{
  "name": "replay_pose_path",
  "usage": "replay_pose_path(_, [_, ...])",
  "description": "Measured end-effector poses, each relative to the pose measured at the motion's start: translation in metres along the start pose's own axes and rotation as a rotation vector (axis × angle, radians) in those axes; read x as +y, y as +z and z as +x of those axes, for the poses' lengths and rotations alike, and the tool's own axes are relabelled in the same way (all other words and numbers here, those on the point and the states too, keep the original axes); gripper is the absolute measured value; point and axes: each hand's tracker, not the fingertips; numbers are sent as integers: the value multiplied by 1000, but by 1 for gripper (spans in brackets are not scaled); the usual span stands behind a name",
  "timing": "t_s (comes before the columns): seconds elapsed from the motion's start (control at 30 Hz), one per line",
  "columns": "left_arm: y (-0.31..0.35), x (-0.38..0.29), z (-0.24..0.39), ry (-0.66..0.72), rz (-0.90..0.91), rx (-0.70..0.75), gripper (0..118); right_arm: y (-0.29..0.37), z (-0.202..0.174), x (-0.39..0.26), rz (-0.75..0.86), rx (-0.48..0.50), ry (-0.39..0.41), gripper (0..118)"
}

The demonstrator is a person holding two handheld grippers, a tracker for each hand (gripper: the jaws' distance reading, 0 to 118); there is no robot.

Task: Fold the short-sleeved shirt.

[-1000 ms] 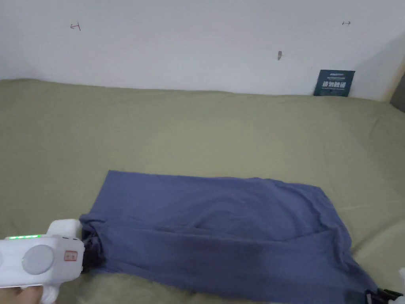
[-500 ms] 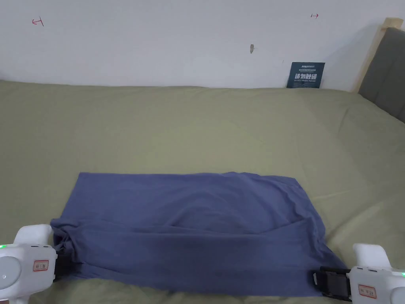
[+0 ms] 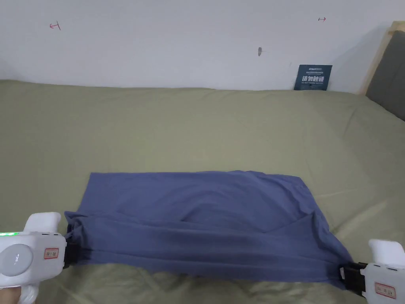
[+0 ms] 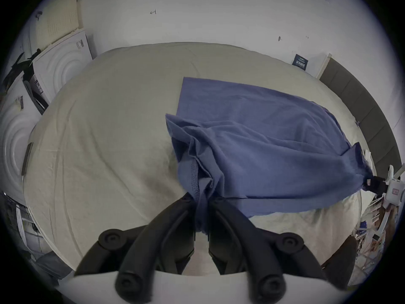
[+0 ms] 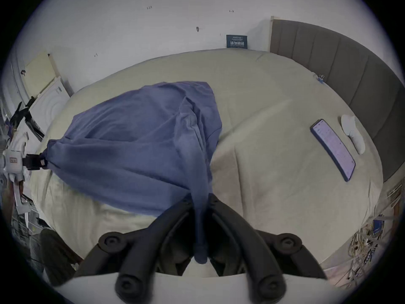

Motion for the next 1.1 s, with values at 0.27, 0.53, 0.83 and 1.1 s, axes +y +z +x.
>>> replay_pose_path(0.27, [55, -64, -19, 39, 11, -20, 11, 55, 2, -48, 7, 34, -14, 7])
replay_pose_path(0.53, [63, -115, -40, 85, -22, -34, 11, 75, 1, -93, -26, 45, -43, 7])
replay_pose_path(0.83, [76, -106, -45, 76, 93, 19, 106, 68, -1, -89, 54, 14, -79, 110])
replay_pose_path(1.1, [72, -68, -38, 46, 129, 42, 0, 64, -9, -57, 171, -64, -80, 0])
